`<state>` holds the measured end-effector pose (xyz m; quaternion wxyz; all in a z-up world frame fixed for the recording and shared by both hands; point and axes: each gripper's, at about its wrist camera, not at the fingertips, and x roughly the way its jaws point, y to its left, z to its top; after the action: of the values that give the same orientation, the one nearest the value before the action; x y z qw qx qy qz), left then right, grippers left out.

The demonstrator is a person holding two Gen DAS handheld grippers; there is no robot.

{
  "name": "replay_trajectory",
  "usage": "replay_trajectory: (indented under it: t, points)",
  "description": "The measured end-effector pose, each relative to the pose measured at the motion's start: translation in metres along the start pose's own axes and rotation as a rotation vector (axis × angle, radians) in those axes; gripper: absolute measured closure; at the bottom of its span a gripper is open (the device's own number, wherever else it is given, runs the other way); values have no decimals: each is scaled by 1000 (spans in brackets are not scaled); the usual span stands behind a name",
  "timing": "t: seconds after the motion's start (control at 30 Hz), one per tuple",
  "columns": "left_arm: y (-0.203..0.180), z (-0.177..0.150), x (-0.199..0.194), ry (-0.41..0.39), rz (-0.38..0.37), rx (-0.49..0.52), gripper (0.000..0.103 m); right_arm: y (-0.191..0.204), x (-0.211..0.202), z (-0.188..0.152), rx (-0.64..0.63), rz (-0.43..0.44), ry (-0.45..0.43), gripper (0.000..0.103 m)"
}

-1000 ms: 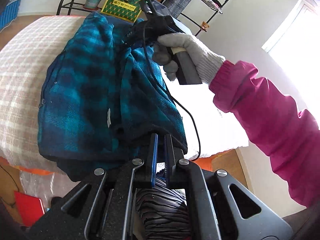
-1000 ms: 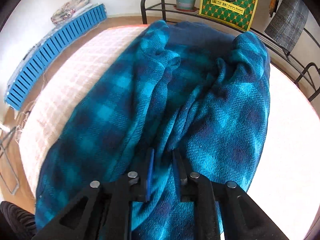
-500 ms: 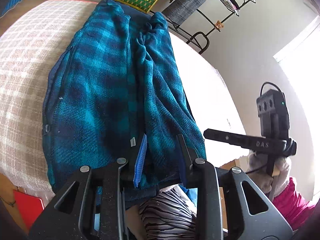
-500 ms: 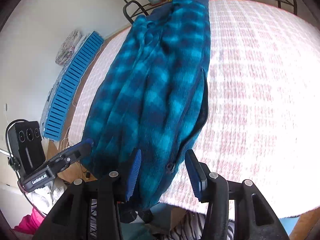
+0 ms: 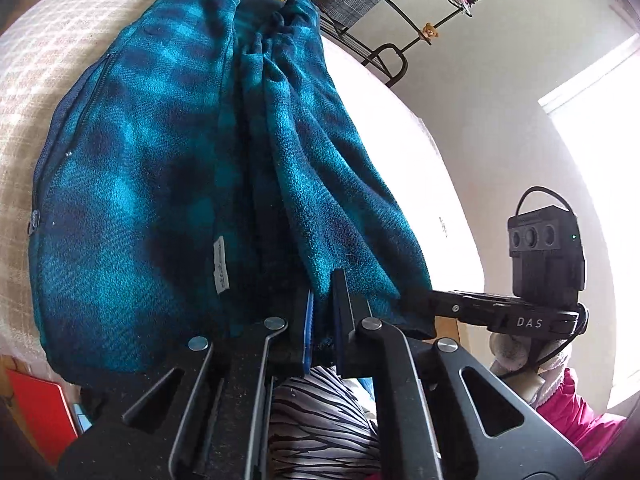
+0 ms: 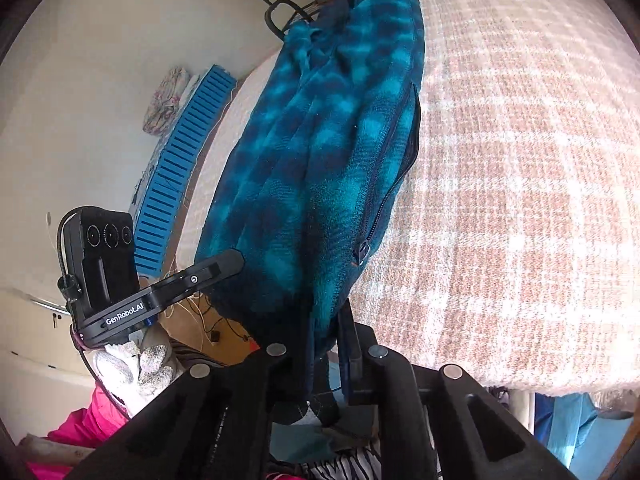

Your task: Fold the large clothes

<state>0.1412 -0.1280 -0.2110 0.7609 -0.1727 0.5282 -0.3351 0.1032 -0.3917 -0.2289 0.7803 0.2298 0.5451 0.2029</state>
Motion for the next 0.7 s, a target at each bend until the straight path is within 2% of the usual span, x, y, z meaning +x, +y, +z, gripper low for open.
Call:
replay_trajectory:
  t: [0.1, 0.17, 0.23, 0.3, 0.33, 0.37, 0.57, 0.7]
  points:
    - [0, -15, 23, 64, 108, 65, 98, -1, 19, -8, -24, -98, 39, 98]
    - [6, -16, 29, 73, 113, 53, 98, -3, 40, -7, -48, -167, 73, 98]
    - [-2, -17, 22, 62, 133, 97, 98, 0, 42, -6, -65, -166, 76, 95]
    - [-12, -19, 12, 44, 157, 144, 98, 7, 32, -1, -89, -149, 71, 83]
    - [-16, -20, 6, 38, 157, 154, 97, 10, 23, 1, -108, -149, 54, 79]
    - [-19, -20, 0, 38, 156, 160, 93, 15, 13, 4, -128, -154, 32, 74]
    - [-38, -18, -40, 4, 92, 217, 89, 29, -39, 44, -211, -177, -122, 71]
    - [-47, 2, -48, -31, 97, 248, 89, 22, -47, 91, -239, -265, -232, 71]
